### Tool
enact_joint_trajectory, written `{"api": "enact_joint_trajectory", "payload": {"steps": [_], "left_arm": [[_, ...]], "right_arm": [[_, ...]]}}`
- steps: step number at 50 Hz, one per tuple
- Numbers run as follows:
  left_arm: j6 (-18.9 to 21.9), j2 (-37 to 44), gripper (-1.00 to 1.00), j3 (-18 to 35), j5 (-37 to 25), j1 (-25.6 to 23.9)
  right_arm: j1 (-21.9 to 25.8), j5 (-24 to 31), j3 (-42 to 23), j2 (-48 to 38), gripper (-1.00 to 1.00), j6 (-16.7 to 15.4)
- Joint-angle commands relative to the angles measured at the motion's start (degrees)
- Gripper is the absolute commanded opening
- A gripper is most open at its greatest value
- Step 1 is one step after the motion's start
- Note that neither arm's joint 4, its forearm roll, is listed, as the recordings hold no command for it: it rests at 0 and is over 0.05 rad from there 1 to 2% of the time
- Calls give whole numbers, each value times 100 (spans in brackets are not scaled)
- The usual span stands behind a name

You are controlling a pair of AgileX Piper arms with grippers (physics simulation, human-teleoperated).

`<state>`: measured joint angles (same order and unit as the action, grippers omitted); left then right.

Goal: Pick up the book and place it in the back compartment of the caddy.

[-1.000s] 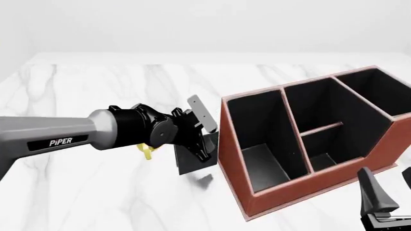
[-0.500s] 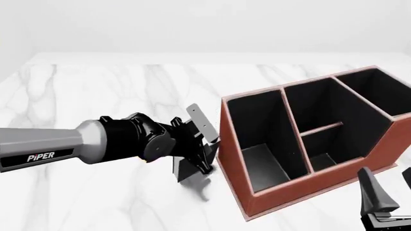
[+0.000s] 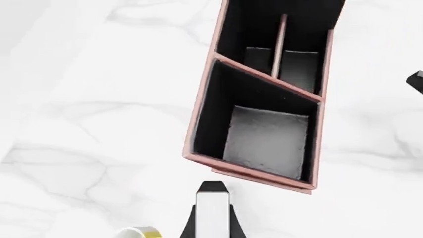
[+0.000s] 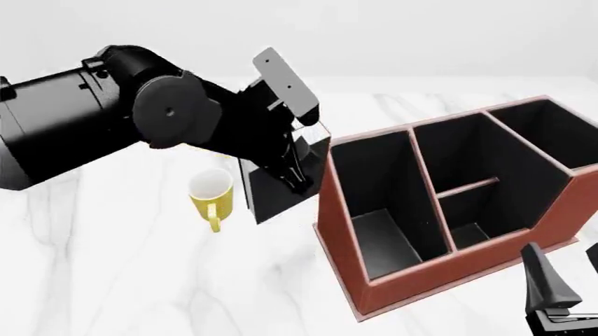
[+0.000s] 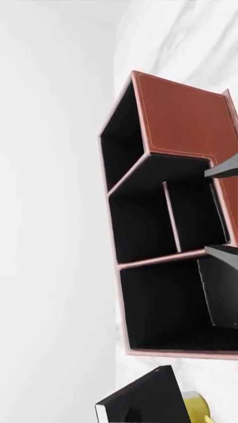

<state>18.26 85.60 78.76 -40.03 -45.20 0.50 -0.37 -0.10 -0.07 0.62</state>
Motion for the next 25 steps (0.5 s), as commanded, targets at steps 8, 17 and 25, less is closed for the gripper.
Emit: {"api": "enact_joint_trajectory", "payload": {"steps": [8,17,25], "left_arm": [[1897,2008,-100,7838,-2984,-637],[1821,2116,-100,8332,-2689,-754],[1373,2320,-100,8343,-2186,-1381]], "right_arm": [[-23,18,3,-4,100,35],[-8,23,2,-5,100,46],[-13,17,3,-7,100,47]]}}
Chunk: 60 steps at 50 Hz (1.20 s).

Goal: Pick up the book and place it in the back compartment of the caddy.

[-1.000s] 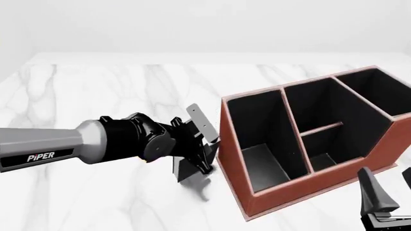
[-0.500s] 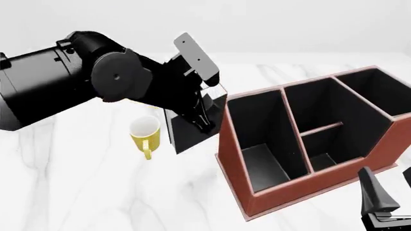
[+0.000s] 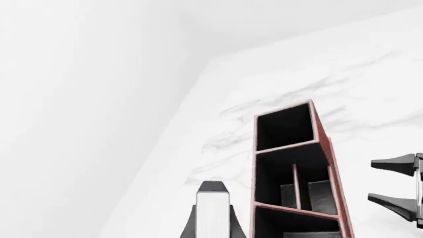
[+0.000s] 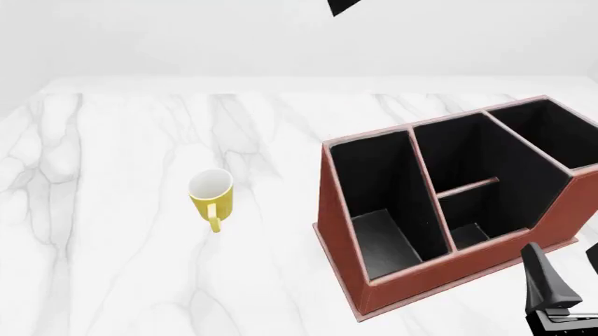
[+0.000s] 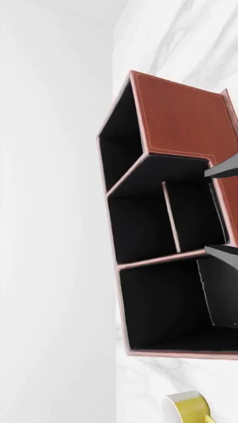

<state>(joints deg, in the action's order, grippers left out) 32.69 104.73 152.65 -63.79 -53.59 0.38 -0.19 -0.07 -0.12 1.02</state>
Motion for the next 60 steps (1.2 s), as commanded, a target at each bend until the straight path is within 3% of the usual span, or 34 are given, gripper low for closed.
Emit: {"api": "enact_joint_trajectory", "payload": {"steps": [1,11,12,13,14,18,20,28,33,35,41,55,60], "left_arm": [[-174,486,-100,953,263,-623],[-833,1203,-100,872,1169,-979],[-790,1089,-100,333,1508,-951],[-911,595,-100,-1131,2422,-982],[-901,415,-100,-1763,2819,-996],[-961,312,-100,-2392,3315,-1044],[-1097,456,-100,-2286,3336,-1039],[-1107,400,-100,-3212,3855,-1050],[-1211,482,-100,-3431,3909,-993],[-1169,1020,-100,-2990,3923,-859],[-1294,1401,-100,-2754,4029,-707],[-1476,2013,-100,-2506,4131,-733],[-1571,2163,-100,-2709,4357,-762]], "right_arm": [[-3,0,0,-3,100,10],[4,-2,3,0,100,-14],[4,-4,3,0,100,-16],[5,-5,3,0,100,-14],[4,-5,4,-3,100,-11],[0,-9,4,-16,100,2],[0,-16,4,-29,100,6],[-1,-92,5,-134,100,43],[-1,-162,6,-222,100,55],[-9,-205,6,-276,100,62],[4,-255,6,-333,100,51],[7,-242,6,-315,100,74],[10,-243,6,-320,100,83]]}}
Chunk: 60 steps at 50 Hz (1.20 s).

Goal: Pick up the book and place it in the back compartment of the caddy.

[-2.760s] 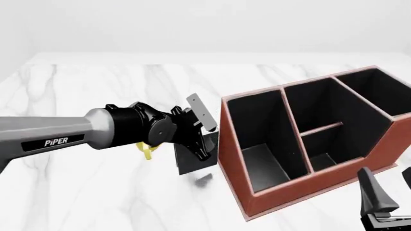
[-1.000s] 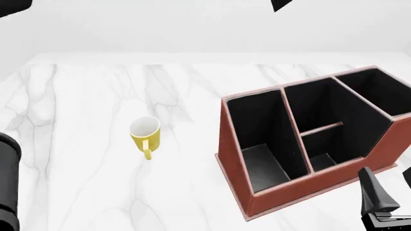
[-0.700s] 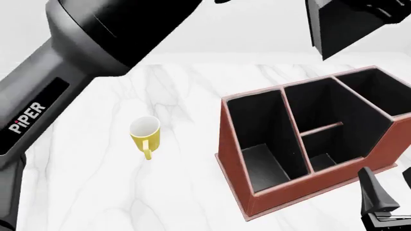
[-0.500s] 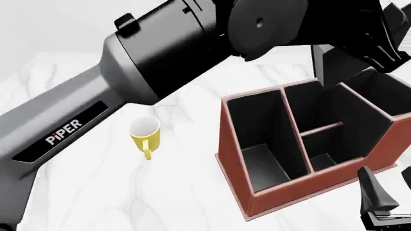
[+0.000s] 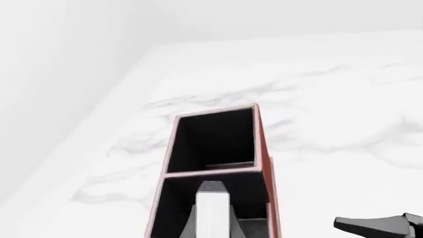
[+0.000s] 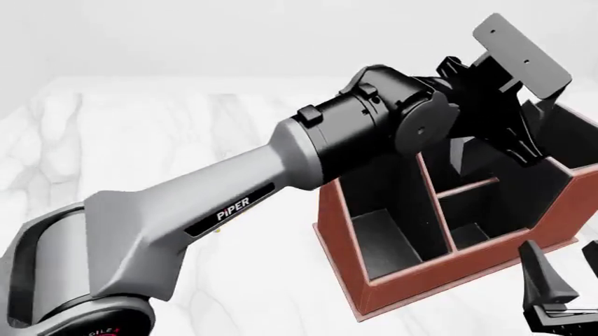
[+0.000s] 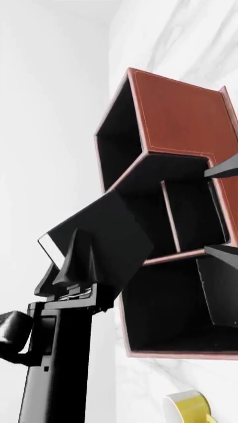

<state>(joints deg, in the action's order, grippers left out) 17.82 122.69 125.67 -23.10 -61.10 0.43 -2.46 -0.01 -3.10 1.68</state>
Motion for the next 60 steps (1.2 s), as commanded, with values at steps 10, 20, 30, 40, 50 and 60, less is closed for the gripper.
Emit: {"api": "enact_joint_trajectory", "payload": {"steps": [10,20,30,40,50,60], "left_arm": [[-257,537,-100,-361,601,-63],[-453,794,-100,-272,436,-41],[-633,809,-100,-650,787,-103],[-642,1076,-100,-626,884,-76],[-679,1154,-100,-708,1015,-57],[-631,1302,-100,-530,1030,67]], "right_arm": [[-3,-3,0,-12,100,13],[3,10,0,11,100,-16],[-3,-45,0,-43,100,-23],[-2,-53,0,-54,100,-17],[2,9,0,11,100,-15],[-1,10,-1,8,100,-2]]}}
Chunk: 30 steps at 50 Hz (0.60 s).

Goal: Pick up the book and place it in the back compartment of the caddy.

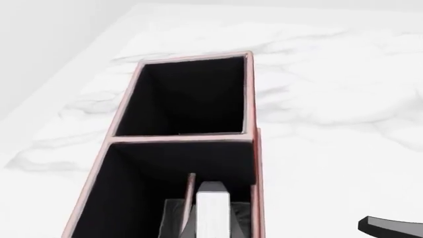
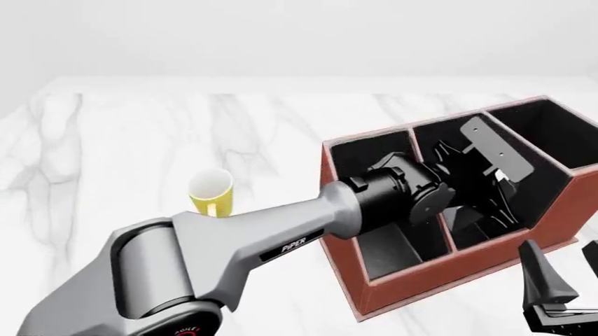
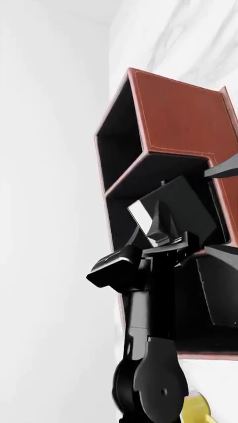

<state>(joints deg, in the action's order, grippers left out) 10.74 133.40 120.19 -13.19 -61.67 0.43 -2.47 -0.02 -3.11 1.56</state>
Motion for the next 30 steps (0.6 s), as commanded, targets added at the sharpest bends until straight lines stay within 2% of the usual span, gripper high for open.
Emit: {"api": "enact_joint_trajectory", "payload": {"steps": [1,2,25,30], "left_arm": [[78,256,-100,55,23,137],[79,262,100,60,27,141],[43,175,100,40,7,161],[98,-97,100,-56,-31,200]], "right_arm": [[0,16,0,15,100,9],[2,21,0,21,100,8],[-5,-57,0,-70,100,17],[-7,-56,0,-65,100,6]]}}
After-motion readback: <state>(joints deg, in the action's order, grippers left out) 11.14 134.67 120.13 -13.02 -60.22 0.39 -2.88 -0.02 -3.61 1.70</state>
